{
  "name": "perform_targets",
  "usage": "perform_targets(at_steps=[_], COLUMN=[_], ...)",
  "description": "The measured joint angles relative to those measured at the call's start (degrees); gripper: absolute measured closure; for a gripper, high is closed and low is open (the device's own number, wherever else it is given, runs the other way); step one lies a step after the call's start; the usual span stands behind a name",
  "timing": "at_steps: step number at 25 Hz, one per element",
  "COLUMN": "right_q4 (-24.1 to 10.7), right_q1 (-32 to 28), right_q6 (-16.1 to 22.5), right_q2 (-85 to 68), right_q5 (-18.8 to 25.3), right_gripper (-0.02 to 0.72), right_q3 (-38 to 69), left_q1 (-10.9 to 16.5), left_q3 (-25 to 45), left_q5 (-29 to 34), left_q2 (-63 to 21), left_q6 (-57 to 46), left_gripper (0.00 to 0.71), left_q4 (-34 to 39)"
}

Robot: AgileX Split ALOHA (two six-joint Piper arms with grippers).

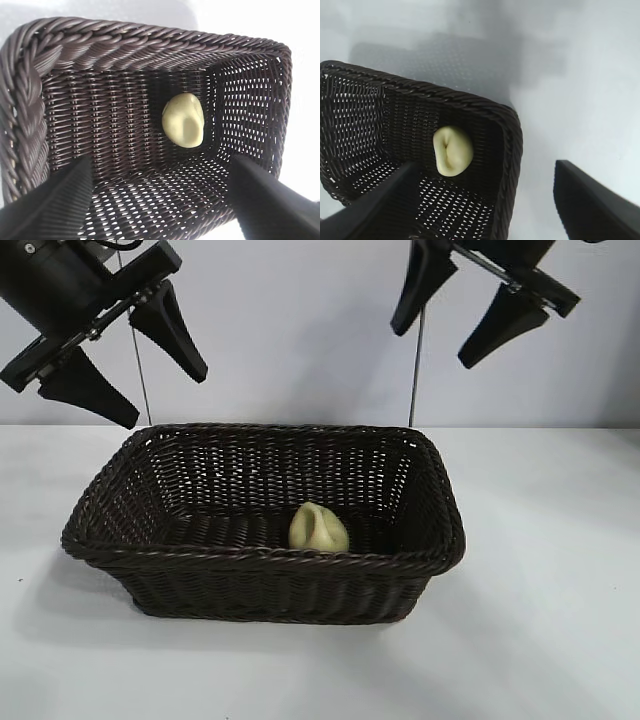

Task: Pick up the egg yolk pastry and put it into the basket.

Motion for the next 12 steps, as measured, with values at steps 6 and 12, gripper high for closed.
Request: perform_targets(at_steps=[6,12], right_q4=[-1.45,-1.74], right_q1=[0.05,0.1], right_q6=[-1.23,-1.49], right_q2=[0.0,0.0], right_q5=[0.06,0.13], right_gripper=[0.164,0.164], right_q3=[4.44,5.9], left_q1=[0.0,0.0], left_q3=[0.0,0.0], left_q5=[0.59,0.59], left_q2=[0.0,0.0], left_q6=[0.0,0.0], left_gripper=[0.163,0.163], left_q4=[0.0,0.0])
